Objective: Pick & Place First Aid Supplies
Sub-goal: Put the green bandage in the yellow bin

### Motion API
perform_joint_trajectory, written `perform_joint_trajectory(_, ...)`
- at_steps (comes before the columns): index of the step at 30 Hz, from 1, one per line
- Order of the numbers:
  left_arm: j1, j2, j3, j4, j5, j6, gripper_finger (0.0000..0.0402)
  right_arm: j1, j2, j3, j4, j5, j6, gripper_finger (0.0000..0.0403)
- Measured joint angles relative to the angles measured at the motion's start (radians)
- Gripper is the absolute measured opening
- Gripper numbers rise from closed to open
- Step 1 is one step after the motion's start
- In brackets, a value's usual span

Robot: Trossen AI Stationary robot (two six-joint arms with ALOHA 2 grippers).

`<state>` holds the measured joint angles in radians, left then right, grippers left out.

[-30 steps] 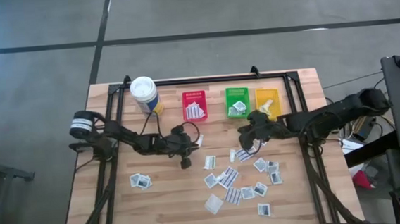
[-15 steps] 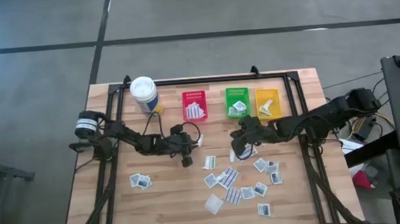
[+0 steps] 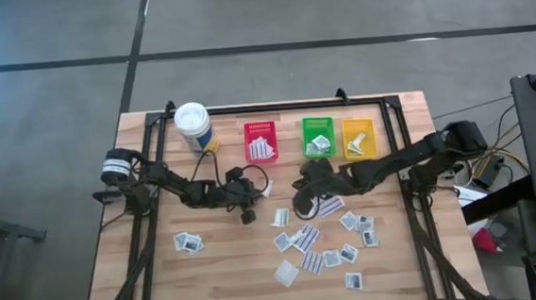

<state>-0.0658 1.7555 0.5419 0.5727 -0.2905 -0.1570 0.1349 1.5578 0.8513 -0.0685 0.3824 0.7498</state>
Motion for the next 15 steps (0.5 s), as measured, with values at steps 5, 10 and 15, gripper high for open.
perform_joint_trajectory(5, 0.000, 0.000, -0.016, -0.002, 0.015, -0.001, 0.0064, 0.004, 0.061, 0.043, -0.002, -0.024, -0.001, 0.0043)
perform_joint_trajectory(10, -0.002, -0.004, -0.025, 0.020, 0.017, 0.010, 0.0064, 0.005, 0.110, 0.072, -0.003, -0.029, 0.000, 0.0043)
perform_joint_trajectory(15, -0.005, -0.008, -0.027, 0.095, 0.029, 0.034, 0.0064, 0.006, 0.126, 0.084, -0.002, -0.051, 0.002, 0.0043)
